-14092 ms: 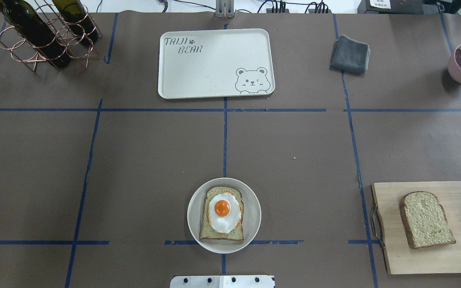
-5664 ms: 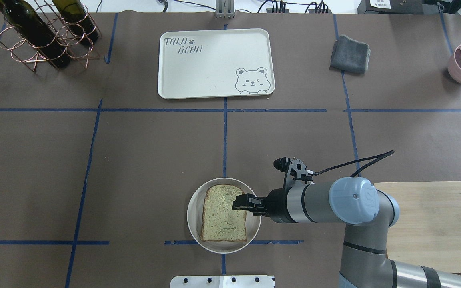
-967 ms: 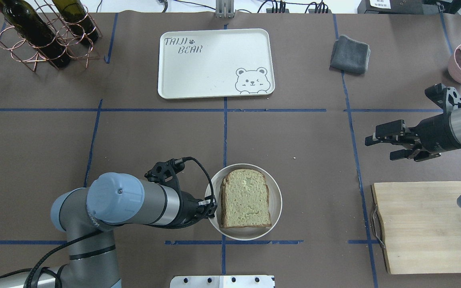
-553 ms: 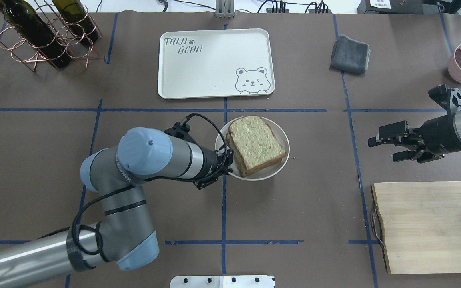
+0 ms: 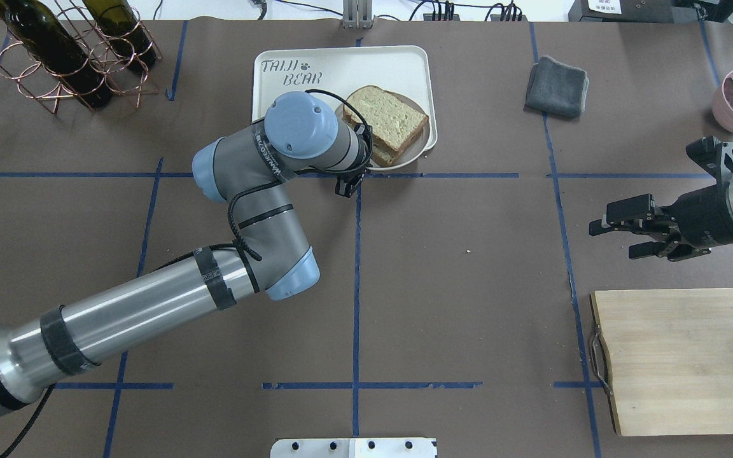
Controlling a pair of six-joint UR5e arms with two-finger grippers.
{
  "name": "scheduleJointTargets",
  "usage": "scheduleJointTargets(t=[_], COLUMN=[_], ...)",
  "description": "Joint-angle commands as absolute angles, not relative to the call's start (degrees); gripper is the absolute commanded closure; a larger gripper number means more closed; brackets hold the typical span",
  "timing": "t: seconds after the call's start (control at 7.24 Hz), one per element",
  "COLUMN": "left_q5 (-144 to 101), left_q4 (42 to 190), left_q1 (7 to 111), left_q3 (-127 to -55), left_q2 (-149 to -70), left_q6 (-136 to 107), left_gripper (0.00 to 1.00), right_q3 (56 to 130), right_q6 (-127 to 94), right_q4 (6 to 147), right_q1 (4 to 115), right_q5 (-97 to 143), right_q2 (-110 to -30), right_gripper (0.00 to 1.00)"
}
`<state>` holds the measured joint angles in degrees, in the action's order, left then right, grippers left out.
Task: Make sandwich and place on tray
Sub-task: 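Carry the plate with the left gripper onto the bear tray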
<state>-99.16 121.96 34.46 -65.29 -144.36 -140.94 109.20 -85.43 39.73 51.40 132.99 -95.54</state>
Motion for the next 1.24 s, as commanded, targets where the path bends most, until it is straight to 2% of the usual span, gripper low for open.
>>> scheduleJointTargets(t=[0.0, 0.14, 0.55, 0.69, 0.83, 0.97, 1.11], left_q5=[-96.68, -96.59, -94.22, -94.48, -94.66, -94.66, -94.92], left_q4=[124.0, 129.76, 132.01, 132.1, 132.01, 131.92, 131.84], left_q1=[36.9, 36.91, 36.91, 36.83, 36.74, 36.65, 36.74], left_q3=[-59.26, -55.06, -51.94, -52.2, -52.73, -54.91, -61.89], left_q2=[-147.12, -147.48, -147.66, -147.57, -147.31, -145.91, -140.94], left_q6=[-141.59, -140.9, -137.11, -134.85, -133.08, -130.28, -129.47], left_gripper=[1.0, 1.0, 0.97, 0.89, 0.75, 0.5, 0.46], right_q3=[109.69, 109.69, 109.6, 109.51, 109.42, 109.16, 109.07], right_q6=[-85.43, -85.43, -85.43, -85.43, -85.43, -85.43, -85.43], right_q4=[39.73, 39.73, 39.73, 39.73, 39.73, 39.73, 39.73], right_q1=[51.33, 51.33, 51.33, 51.33, 51.42, 51.33, 51.33], right_q5=[132.89, 132.89, 132.8, 132.8, 132.8, 132.72, 132.71], right_q2=[-95.71, -95.71, -95.63, -95.71, -95.71, -95.54, -95.45], right_gripper=[0.0, 0.0, 0.0, 0.0, 0.0, 0.0, 0.0])
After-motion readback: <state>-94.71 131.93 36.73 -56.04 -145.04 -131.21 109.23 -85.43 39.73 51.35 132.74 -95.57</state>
